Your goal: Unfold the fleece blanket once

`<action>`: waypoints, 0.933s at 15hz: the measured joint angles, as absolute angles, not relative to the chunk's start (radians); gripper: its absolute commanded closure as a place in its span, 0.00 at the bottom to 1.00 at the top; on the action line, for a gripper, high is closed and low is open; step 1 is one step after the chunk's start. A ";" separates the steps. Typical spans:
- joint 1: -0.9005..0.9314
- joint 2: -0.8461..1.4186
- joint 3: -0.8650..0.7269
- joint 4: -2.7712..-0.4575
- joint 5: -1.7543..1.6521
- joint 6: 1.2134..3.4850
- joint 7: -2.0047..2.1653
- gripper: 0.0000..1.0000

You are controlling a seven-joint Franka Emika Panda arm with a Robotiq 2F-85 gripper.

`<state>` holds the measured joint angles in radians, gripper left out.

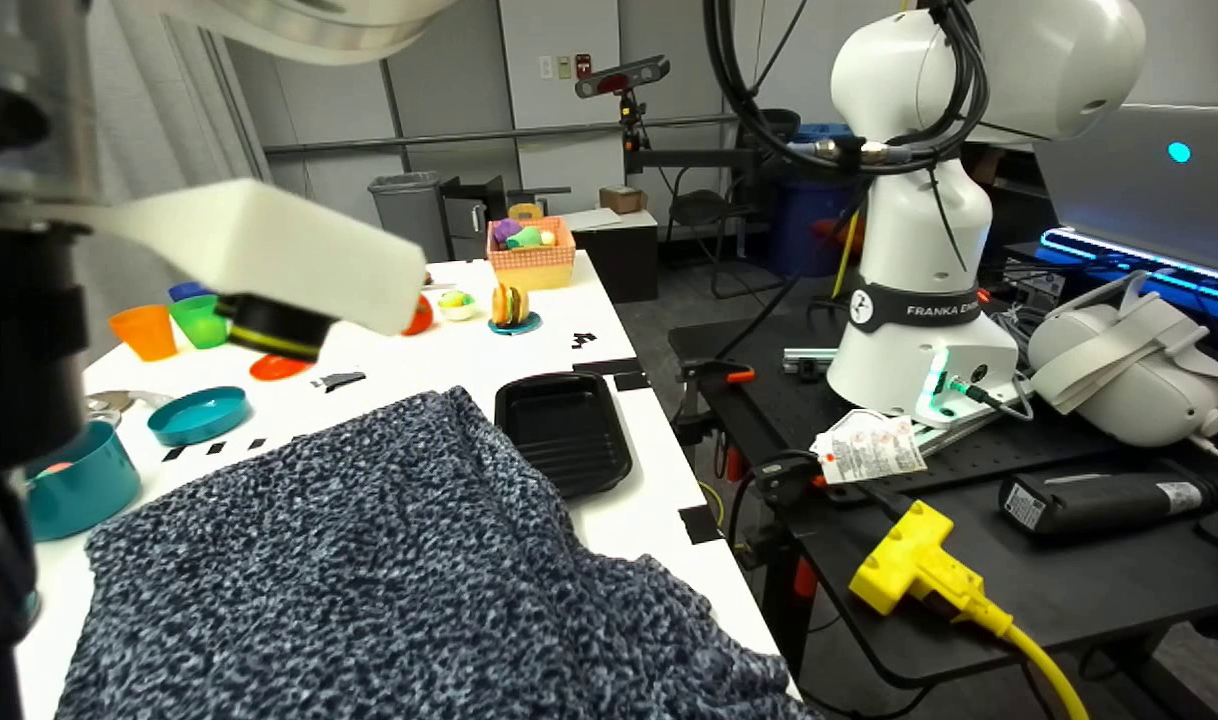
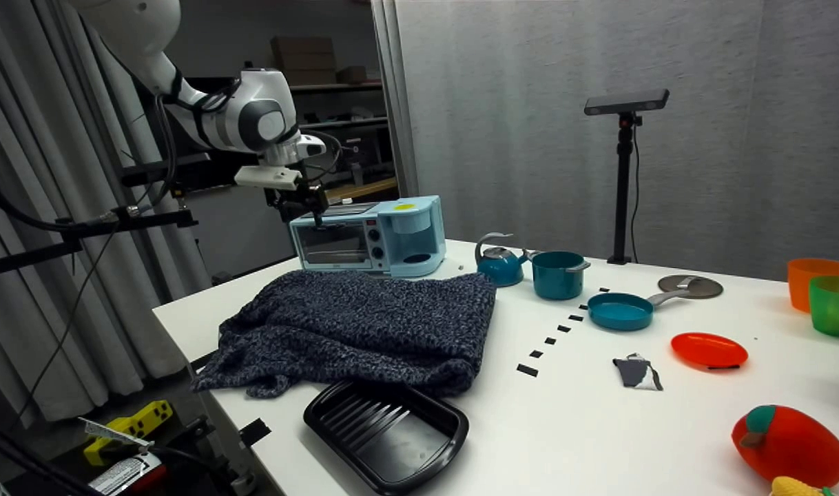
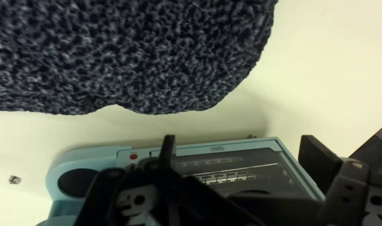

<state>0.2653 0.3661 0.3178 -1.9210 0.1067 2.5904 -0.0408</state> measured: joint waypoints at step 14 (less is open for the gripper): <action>0.217 -0.241 0.215 -2.499 0.104 2.613 -0.090 0.00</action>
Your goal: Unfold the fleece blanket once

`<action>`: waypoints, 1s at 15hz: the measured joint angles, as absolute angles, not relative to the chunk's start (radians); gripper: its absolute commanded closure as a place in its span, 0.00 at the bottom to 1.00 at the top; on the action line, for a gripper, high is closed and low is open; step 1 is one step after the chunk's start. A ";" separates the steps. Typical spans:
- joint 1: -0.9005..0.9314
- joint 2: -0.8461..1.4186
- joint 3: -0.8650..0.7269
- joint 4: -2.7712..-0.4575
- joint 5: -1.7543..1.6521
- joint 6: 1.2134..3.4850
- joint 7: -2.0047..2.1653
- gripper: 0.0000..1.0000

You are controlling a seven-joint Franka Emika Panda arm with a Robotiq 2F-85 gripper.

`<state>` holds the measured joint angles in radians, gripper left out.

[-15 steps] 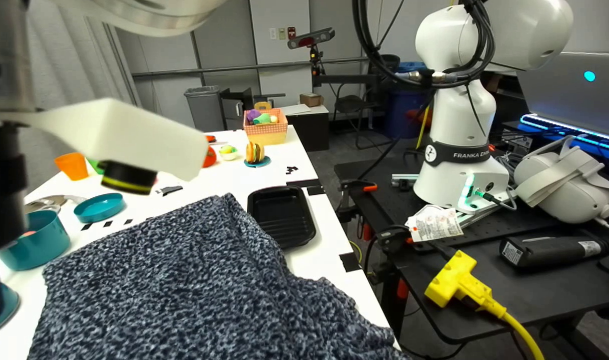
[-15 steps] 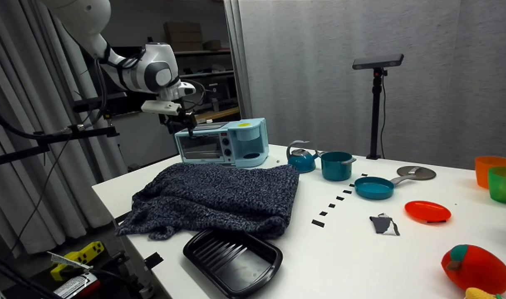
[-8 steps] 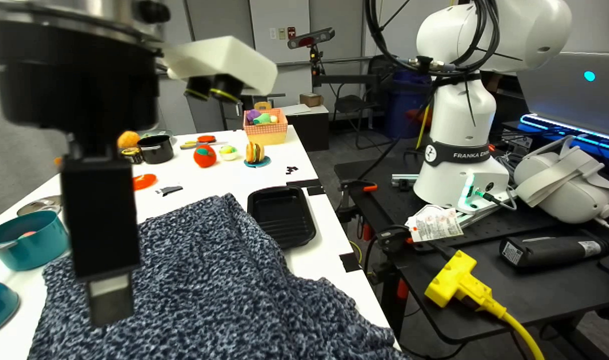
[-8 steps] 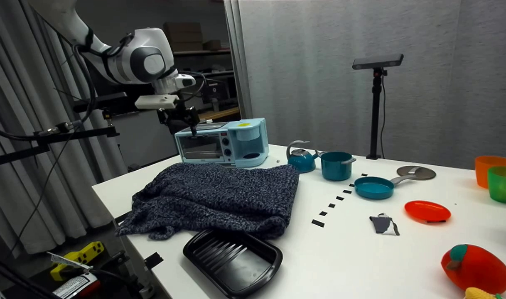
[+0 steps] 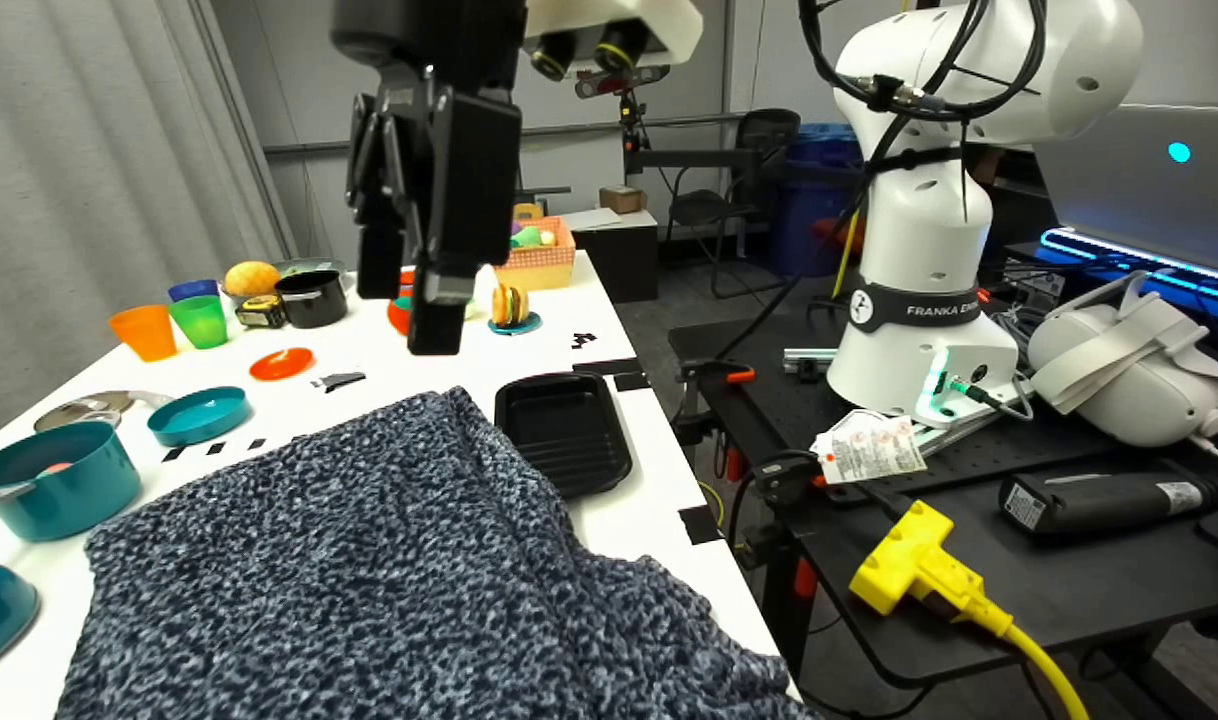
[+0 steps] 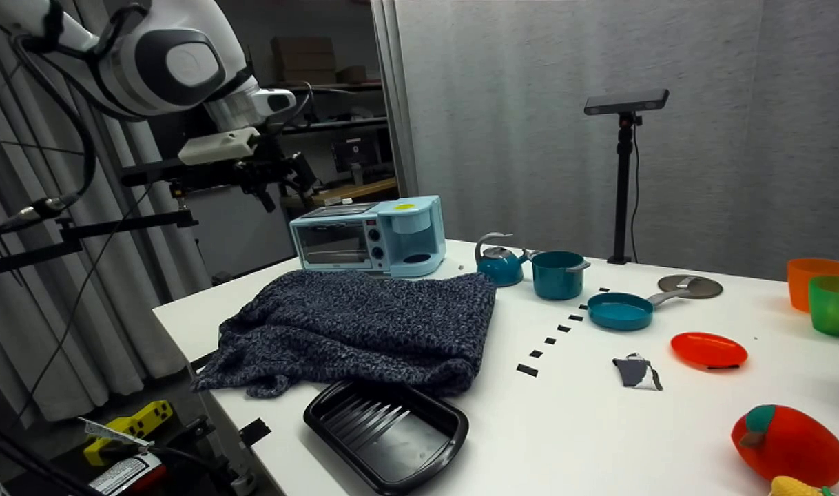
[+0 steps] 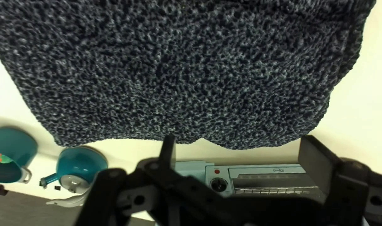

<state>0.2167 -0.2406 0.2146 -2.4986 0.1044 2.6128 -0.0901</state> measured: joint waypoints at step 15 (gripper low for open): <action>0.217 -0.547 0.193 -2.712 0.042 2.613 -0.090 0.00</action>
